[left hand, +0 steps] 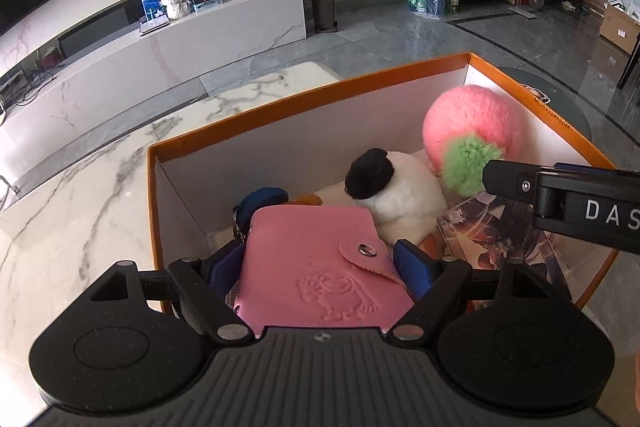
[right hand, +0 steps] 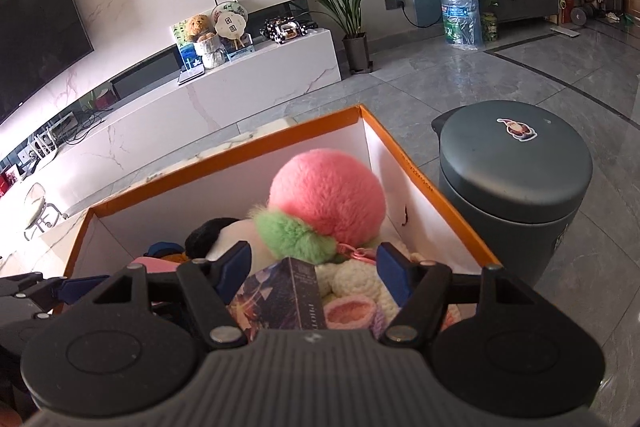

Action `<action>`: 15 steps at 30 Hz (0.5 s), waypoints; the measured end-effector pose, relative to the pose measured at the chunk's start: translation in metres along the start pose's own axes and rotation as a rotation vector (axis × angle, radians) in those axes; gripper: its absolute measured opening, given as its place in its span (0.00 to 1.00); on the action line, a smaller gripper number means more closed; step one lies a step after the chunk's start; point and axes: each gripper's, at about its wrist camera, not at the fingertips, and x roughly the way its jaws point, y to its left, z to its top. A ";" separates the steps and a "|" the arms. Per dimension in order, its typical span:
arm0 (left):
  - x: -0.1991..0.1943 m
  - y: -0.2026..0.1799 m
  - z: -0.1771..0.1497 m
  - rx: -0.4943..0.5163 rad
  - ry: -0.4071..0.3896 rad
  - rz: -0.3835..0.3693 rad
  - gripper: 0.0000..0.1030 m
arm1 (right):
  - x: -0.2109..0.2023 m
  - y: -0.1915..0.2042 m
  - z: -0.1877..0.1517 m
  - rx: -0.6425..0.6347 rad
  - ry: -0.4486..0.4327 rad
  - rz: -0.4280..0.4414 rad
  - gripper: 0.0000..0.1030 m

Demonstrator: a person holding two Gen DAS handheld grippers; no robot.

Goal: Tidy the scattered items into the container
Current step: 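Lower wallet and card box into the orange box and open both tools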

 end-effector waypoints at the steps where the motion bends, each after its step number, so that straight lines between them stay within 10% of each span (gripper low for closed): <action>1: 0.000 -0.001 -0.001 0.003 -0.002 0.001 0.92 | 0.000 0.001 0.000 -0.002 0.001 0.000 0.70; 15: -0.029 0.004 -0.001 -0.035 -0.137 -0.020 0.94 | -0.001 0.000 -0.001 0.006 -0.019 0.013 0.71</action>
